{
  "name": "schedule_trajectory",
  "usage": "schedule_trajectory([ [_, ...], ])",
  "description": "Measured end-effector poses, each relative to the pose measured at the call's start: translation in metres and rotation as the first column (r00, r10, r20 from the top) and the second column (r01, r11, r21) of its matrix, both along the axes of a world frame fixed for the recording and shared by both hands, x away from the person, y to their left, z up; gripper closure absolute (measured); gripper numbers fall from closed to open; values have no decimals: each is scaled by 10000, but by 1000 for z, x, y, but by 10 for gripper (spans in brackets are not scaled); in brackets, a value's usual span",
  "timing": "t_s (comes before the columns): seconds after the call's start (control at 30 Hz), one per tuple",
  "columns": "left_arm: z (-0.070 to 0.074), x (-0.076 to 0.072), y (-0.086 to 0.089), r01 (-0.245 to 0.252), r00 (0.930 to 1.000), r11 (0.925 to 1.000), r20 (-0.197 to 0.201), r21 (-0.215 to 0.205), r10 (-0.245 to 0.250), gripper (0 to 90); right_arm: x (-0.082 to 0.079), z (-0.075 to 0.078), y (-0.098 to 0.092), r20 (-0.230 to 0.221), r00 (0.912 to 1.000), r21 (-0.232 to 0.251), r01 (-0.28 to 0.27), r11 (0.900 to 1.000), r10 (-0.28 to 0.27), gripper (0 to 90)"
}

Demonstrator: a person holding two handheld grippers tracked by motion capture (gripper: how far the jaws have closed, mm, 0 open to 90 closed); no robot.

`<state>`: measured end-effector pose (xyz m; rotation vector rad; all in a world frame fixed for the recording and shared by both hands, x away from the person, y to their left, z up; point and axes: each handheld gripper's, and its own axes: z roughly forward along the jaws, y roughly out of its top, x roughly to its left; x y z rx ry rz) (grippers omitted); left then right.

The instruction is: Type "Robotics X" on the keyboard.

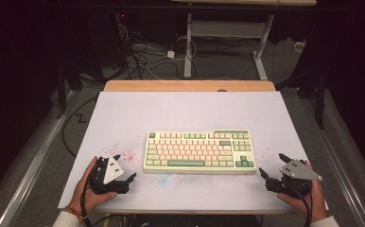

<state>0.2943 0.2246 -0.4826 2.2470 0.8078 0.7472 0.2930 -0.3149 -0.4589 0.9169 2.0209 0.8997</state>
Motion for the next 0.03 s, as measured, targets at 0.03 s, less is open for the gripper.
schedule_trajectory([
  [0.03,0,1,0,-14,10000,10000,0,-41,14,165,0,0,0,-9,10000,23,-8,10000,8,184],
])
